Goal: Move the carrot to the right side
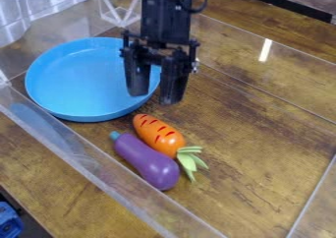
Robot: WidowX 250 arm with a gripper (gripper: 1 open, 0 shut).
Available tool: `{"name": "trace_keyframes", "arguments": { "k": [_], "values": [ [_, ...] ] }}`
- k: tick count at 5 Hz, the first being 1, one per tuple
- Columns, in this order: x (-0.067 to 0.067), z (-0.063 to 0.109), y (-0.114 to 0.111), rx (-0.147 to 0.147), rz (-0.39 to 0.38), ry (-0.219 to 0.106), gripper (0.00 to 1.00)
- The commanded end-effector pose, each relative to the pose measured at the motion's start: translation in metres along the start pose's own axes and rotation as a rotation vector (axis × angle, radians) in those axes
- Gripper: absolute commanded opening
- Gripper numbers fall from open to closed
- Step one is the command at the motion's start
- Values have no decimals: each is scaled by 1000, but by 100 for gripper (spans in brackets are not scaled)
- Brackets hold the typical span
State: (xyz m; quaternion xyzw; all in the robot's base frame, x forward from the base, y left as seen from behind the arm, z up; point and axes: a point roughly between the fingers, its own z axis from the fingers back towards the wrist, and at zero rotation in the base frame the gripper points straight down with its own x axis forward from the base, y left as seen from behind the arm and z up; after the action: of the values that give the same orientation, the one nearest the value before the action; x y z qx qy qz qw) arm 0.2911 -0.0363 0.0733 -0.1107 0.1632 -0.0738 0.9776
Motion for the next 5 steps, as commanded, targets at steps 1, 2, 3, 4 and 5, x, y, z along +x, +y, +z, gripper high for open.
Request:
{"name": "trace_keyframes", "arguments": {
  "k": [1,2,3,4,5],
  "values": [
    [2,-3,-4,-55,49,-47,100],
    [4,-7,-4,-71,65,-50,100],
    [5,-9,-3,-78,71,-50,100],
    [5,-10,-2,-85,75,-48,100],
    [4,-10,-2,-92,78,-48,100]
  ]
}}
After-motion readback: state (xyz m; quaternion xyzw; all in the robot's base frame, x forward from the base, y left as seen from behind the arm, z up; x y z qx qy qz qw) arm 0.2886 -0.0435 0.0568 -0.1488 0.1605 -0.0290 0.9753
